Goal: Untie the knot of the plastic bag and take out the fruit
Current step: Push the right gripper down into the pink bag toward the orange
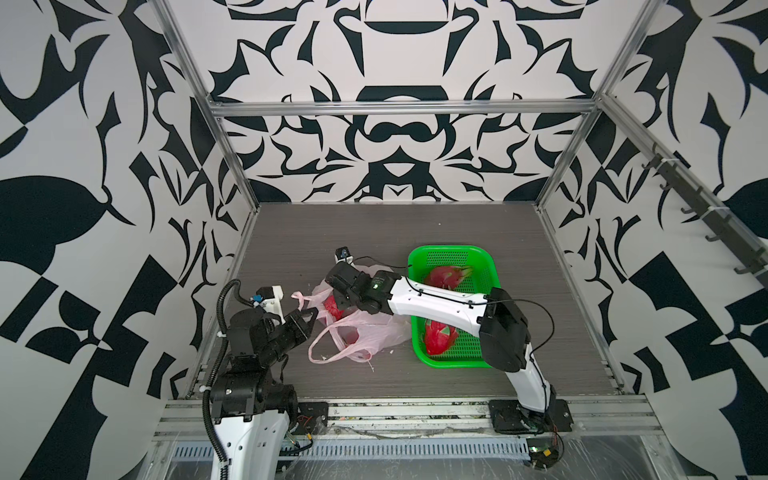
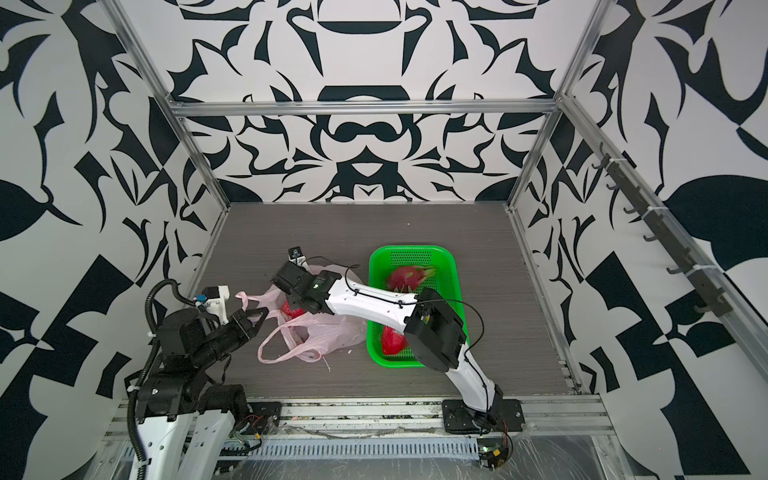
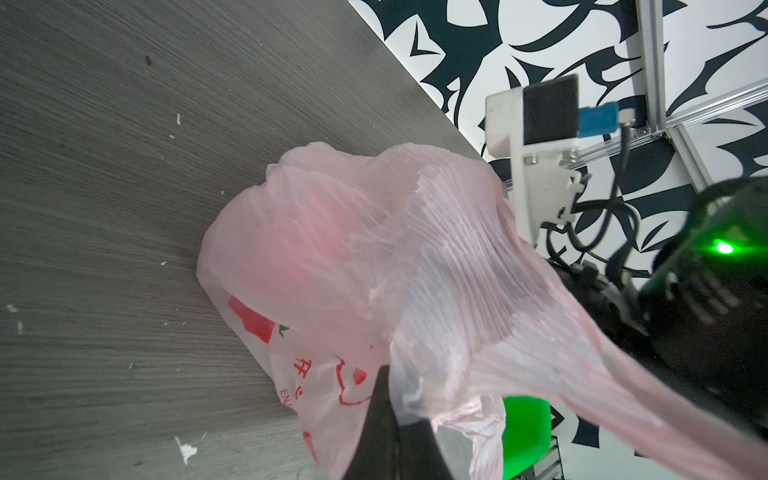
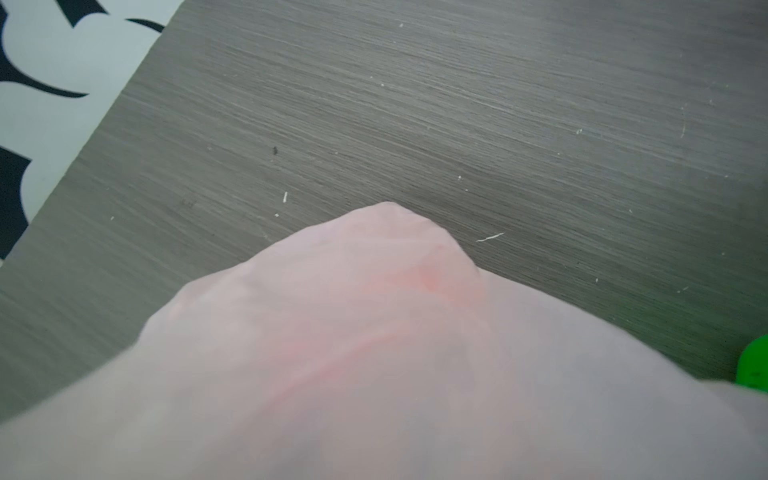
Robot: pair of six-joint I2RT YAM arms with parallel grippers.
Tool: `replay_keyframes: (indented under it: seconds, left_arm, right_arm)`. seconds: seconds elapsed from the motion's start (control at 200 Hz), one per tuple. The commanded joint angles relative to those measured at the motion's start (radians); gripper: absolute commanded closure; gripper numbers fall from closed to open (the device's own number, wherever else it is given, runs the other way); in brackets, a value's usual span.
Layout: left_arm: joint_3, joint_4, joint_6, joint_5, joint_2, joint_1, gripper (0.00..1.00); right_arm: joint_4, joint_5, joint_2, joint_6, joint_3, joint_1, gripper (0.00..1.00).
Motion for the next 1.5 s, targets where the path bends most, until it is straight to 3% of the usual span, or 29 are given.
replay_keyframes:
  seconds: [0.0, 0.24, 0.595, 1.31, 1.495]
  left_arm:
    - [-0.022, -0.005, -0.012, 0.027, -0.007, -0.001, 1.00]
    - [-0.035, 0.009, -0.019, 0.039, -0.001, -0.001, 1.00]
    - [-0.055, 0.010, -0.036, 0.054, -0.020, 0.000, 1.00]
    - [-0.084, 0.014, -0.054, 0.088, -0.036, 0.000, 1.00]
    - [-0.091, 0.011, -0.055, 0.088, -0.042, 0.000, 1.00]
  right_arm:
    - [0.067, -0.007, 0.015, 0.088, 0.006, -0.017, 0.61]
    - [0.036, 0.002, 0.062, 0.113, 0.060, -0.021, 0.46]
    - [0.024, 0.069, 0.097, 0.193, 0.069, -0.032, 0.34]
    - [0.054, 0.021, 0.197, 0.330, 0.091, -0.070, 0.31]
    - [0.061, 0.021, 0.214, 0.343, 0.092, -0.071, 0.41]
